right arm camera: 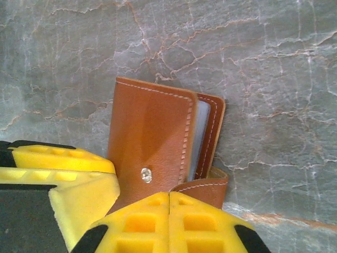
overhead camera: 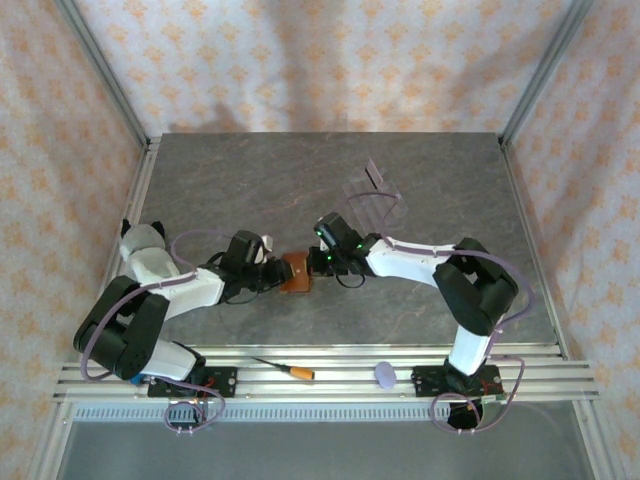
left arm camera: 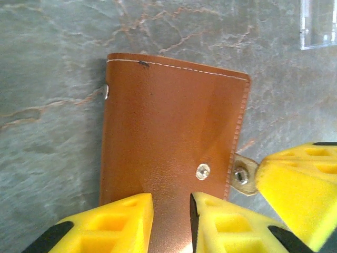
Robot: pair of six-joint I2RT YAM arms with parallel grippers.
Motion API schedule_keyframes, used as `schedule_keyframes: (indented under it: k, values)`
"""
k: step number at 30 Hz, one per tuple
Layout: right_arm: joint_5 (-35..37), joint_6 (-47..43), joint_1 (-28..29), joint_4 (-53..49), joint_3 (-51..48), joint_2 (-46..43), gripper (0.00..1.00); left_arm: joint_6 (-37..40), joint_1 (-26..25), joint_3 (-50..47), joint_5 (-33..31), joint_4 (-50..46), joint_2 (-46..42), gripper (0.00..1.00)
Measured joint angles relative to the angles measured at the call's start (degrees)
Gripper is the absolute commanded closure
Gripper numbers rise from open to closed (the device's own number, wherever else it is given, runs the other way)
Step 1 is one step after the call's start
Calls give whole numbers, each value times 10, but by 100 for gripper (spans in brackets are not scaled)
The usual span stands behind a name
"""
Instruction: Put the credit cards into the card holder
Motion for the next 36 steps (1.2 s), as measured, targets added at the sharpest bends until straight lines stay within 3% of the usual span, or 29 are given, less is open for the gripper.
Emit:
schedule_keyframes:
  k: [9, 23, 36]
  values:
    - [-19, 0, -2, 4, 13, 11, 100, 18, 0, 0, -73, -78, -61, 62]
    - [-37, 0, -4, 4, 13, 11, 100, 30, 0, 2, -59, -39, 5, 63]
    - [-64, 0, -4, 12, 37, 49, 100, 30, 0, 1, -46, -16, 13, 73]
